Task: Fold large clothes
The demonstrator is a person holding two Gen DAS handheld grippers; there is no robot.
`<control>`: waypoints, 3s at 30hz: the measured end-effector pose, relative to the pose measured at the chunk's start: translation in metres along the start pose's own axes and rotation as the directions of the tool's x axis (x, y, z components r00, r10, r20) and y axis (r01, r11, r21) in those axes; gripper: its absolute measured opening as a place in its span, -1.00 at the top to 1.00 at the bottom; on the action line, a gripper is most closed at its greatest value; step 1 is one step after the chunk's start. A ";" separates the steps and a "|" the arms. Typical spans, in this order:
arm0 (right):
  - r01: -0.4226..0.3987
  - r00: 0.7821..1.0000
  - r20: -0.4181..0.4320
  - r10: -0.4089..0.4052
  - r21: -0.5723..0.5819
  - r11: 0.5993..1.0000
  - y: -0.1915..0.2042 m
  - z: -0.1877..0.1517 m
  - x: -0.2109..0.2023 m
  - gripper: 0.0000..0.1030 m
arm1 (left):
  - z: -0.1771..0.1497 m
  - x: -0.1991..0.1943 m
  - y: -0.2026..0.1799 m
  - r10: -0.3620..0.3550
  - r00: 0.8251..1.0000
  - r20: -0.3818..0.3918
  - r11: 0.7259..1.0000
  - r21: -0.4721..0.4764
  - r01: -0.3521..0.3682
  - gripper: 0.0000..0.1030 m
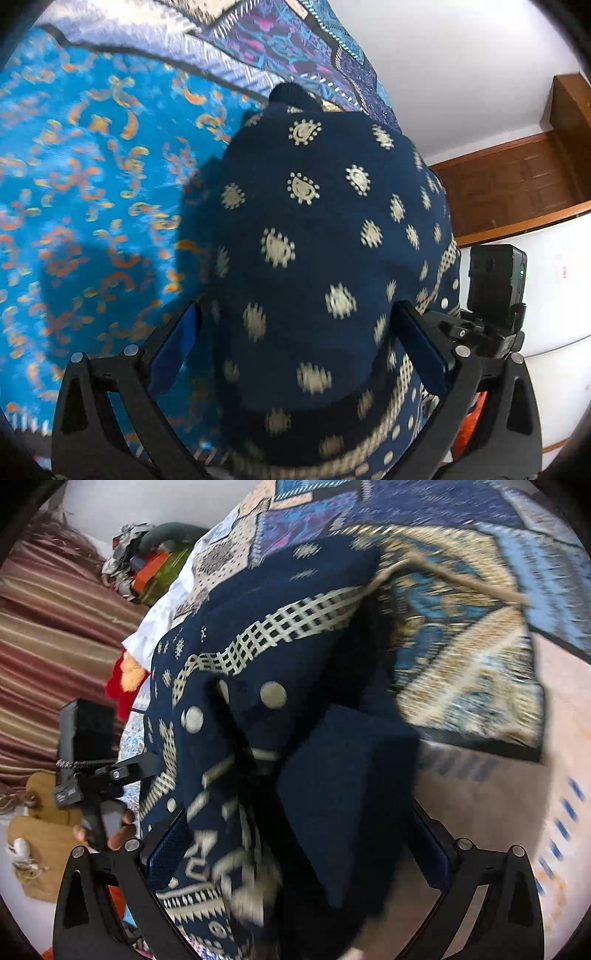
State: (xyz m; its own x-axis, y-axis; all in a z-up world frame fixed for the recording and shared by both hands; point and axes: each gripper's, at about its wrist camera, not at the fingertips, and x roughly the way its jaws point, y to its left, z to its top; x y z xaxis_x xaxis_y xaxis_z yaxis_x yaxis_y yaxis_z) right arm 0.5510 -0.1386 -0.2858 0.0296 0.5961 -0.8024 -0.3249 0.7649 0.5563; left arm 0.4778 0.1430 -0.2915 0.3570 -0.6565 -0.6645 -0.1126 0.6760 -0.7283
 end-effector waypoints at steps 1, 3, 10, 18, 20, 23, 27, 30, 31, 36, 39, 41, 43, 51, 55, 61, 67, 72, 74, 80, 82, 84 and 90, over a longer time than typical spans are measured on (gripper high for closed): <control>-0.006 1.000 0.005 0.006 -0.007 1.000 0.003 0.003 0.003 -1.00 | 0.001 0.004 -0.001 -0.011 1.000 -0.001 1.000 0.001 0.011 -1.00; -0.024 1.000 0.019 0.025 -0.024 0.999 0.008 0.007 0.005 -0.82 | 0.000 0.007 -0.008 0.000 1.000 0.017 1.000 0.018 -0.001 -0.94; -0.006 0.996 0.084 0.015 -0.103 0.995 0.042 0.004 -0.014 0.28 | -0.013 -0.020 -0.046 0.079 0.988 0.129 0.984 0.146 -0.098 -0.48; -0.026 0.987 0.152 0.054 -0.179 0.983 0.111 0.005 -0.051 0.49 | -0.031 -0.100 -0.099 0.116 0.964 0.238 0.946 0.268 -0.180 -0.23; -0.037 0.983 0.171 0.073 -0.200 0.979 0.133 0.005 -0.063 0.49 | -0.033 -0.120 -0.108 0.128 0.955 0.268 0.937 0.283 -0.205 -0.23; -0.055 0.977 0.186 0.100 -0.231 0.971 0.164 -0.001 -0.074 0.49 | -0.044 -0.158 -0.110 0.150 0.943 0.296 0.937 0.261 -0.231 -0.23; -0.070 0.978 0.170 0.117 -0.260 0.963 0.202 -0.015 -0.072 0.49 | -0.064 -0.189 -0.095 0.178 0.936 0.305 0.941 0.226 -0.253 -0.23; -0.077 0.986 0.124 0.114 -0.267 0.960 0.223 -0.025 -0.048 0.49 | -0.074 -0.199 -0.059 0.176 0.947 0.268 0.964 0.147 -0.221 -0.23; -0.081 0.989 0.099 0.111 -0.262 0.962 0.228 -0.029 -0.034 0.49 | -0.076 -0.200 -0.043 0.183 0.951 0.249 0.969 0.117 -0.218 -0.23; -0.080 0.997 -0.033 0.074 -0.240 0.967 0.234 -0.042 0.044 0.49 | -0.098 -0.184 0.040 0.262 0.953 0.149 0.965 -0.016 -0.263 -0.23; -0.038 0.996 -0.091 0.013 -0.274 0.961 0.238 -0.048 0.091 0.49 | -0.105 -0.175 0.078 0.317 0.940 0.125 0.948 -0.067 -0.311 -0.23; 0.002 0.996 -0.087 -0.032 -0.320 0.948 0.242 -0.048 0.113 0.48 | -0.110 -0.174 0.088 0.331 0.933 0.144 0.944 -0.057 -0.326 -0.24; 0.064 0.994 -0.061 -0.093 -0.374 0.925 0.246 -0.043 0.127 0.45 | -0.111 -0.172 0.087 0.362 0.915 0.178 0.931 -0.016 -0.365 -0.35; 0.239 0.965 0.017 -0.262 -0.473 0.848 0.211 -0.035 0.123 -0.71 | -0.095 -0.155 0.080 0.528 0.794 0.302 0.807 0.111 -0.579 -0.88; 0.230 0.972 0.073 -0.221 -0.441 0.867 0.206 -0.043 0.082 -0.71 | -0.100 -0.184 0.069 0.529 0.766 0.366 0.816 0.028 -0.577 -0.71; 0.227 0.973 0.148 -0.175 -0.513 0.828 0.232 -0.073 0.051 -0.71 | -0.137 -0.212 0.023 0.497 0.734 0.463 0.799 0.085 -0.595 -0.76; 0.272 0.953 0.050 -0.298 -0.574 0.772 0.224 -0.110 0.079 -0.71 | -0.175 -0.156 0.023 0.629 0.691 0.356 0.680 0.178 -0.711 -0.83; 0.277 0.942 -0.001 -0.335 -0.563 0.779 0.201 -0.140 0.069 -0.71 | -0.204 -0.145 0.038 0.642 0.714 0.280 0.710 0.132 -0.691 -0.83; 0.289 0.944 0.027 -0.330 -0.554 0.781 0.198 -0.150 0.051 -0.71 | -0.213 -0.152 0.035 0.655 0.706 0.271 0.704 0.121 -0.700 -0.82; 0.318 0.944 0.252 -0.215 -0.511 0.798 0.224 -0.171 -0.038 -0.71 | -0.243 -0.199 -0.013 0.654 0.645 0.396 0.672 0.086 -0.735 -0.81; 0.327 0.926 0.339 -0.166 -0.499 0.803 0.238 -0.176 -0.071 -0.71 | -0.256 -0.229 -0.045 0.610 0.623 0.490 0.682 0.076 -0.728 -0.81; 0.324 0.895 0.438 -0.088 -0.499 0.804 0.259 -0.190 -0.108 -0.71 | -0.268 -0.256 -0.074 0.560 0.598 0.573 0.695 0.068 -0.716 -0.81; 0.329 0.744 0.660 0.103 -0.497 0.803 0.312 -0.234 -0.200 -0.71 | -0.313 -0.317 -0.169 0.377 0.446 0.811 0.694 0.072 -0.717 -0.81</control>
State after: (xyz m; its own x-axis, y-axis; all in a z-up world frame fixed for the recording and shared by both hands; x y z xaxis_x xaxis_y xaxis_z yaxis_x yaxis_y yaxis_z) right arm 0.2219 -0.0762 -0.0022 0.6122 0.6837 -0.3973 -0.7208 0.6890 0.0749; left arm 0.0940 0.1321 -0.0103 0.8694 0.2336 -0.4355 -0.2674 0.9634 -0.0172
